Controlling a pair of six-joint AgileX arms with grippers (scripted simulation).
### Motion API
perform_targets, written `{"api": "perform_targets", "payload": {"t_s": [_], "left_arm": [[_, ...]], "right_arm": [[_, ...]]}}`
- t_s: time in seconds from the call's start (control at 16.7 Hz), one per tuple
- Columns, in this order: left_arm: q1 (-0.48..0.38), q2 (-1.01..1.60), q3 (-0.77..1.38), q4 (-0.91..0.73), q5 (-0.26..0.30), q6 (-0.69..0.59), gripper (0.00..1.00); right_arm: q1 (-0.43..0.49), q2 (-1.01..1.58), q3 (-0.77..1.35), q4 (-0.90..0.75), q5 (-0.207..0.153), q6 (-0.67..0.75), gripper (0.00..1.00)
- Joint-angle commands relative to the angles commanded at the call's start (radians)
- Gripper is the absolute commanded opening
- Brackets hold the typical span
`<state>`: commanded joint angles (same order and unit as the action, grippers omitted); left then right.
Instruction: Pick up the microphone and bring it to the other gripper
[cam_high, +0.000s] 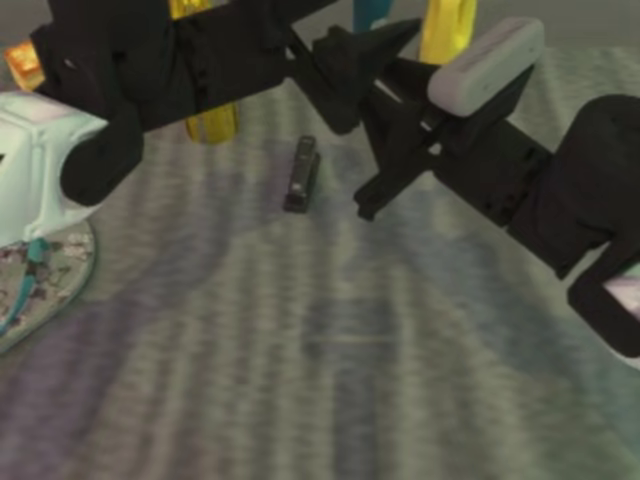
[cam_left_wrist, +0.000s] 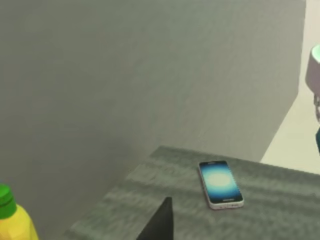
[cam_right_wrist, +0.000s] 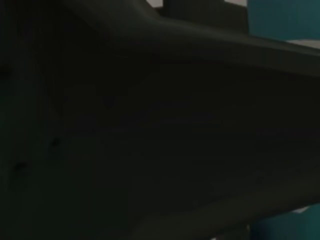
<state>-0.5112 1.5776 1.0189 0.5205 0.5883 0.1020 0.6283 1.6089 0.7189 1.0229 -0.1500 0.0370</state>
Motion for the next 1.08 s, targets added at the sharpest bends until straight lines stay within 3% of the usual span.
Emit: {"api": "perform_targets", "payload": {"t_s": [0.36,0.9,1.08], "left_arm": [[0.0,0.0,0.0,0.0,0.0,0.0,0.02],[0.0,0.0,0.0,0.0,0.0,0.0,0.0],[0.0,0.0,0.0,0.0,0.0,0.0,0.0]], "right_arm": [[0.0,0.0,0.0,0.0,0.0,0.0,0.0],[0.0,0.0,0.0,0.0,0.0,0.0,0.0],[0.0,0.0,0.0,0.0,0.0,0.0,0.23]]}}
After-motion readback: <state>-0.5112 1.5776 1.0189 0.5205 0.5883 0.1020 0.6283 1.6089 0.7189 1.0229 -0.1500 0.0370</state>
